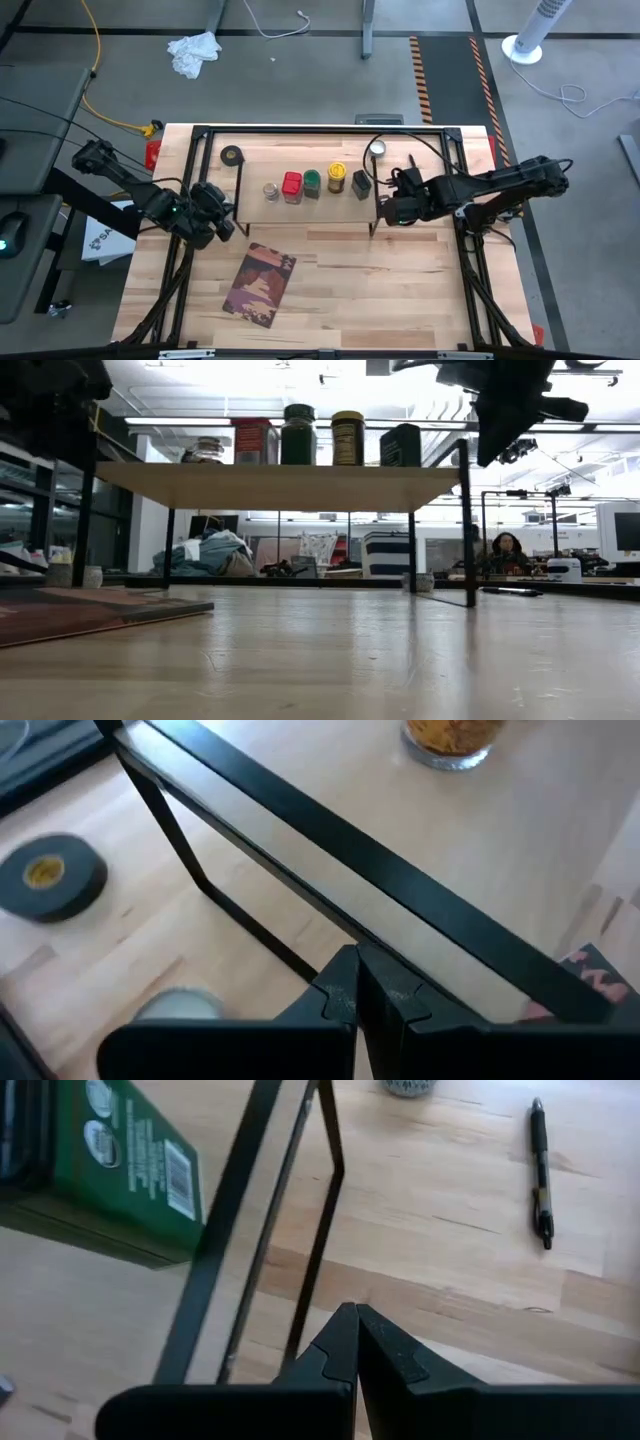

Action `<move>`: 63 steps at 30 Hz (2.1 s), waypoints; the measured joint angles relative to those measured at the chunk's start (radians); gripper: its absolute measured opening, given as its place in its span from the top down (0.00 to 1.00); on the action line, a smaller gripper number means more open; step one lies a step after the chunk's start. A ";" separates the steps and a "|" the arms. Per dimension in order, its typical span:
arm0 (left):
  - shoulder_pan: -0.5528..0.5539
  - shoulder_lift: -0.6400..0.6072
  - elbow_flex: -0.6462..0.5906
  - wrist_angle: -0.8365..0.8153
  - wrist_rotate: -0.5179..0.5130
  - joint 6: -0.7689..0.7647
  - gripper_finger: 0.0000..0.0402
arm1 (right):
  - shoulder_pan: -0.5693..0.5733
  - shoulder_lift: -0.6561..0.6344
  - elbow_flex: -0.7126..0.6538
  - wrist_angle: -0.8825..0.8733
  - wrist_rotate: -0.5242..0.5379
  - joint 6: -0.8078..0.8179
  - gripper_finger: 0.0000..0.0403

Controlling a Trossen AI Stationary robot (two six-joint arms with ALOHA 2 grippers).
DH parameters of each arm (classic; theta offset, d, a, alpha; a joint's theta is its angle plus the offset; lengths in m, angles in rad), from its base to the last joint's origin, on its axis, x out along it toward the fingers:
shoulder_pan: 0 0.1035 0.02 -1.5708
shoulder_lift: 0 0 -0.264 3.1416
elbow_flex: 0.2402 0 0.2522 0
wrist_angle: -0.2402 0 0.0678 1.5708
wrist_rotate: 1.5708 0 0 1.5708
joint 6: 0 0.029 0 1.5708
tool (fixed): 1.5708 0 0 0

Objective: Shelf spices
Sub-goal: Adjust the shelf

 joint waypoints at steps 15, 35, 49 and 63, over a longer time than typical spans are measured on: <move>0.190 0.073 0.000 0.249 0.026 0.327 1.00 | 0.002 -0.034 -0.003 -0.048 0.076 -0.042 1.00; 0.207 -0.487 -0.178 0.996 0.251 0.830 1.00 | 0.023 -0.218 -0.003 0.419 0.185 -0.411 1.00; 0.282 -0.788 -0.529 1.119 0.611 0.852 1.00 | -0.061 -0.216 -0.003 0.553 0.104 -0.791 1.00; 0.355 -0.789 -0.650 1.291 0.729 0.884 1.00 | 0.032 -0.455 -0.635 1.213 0.070 -0.784 1.00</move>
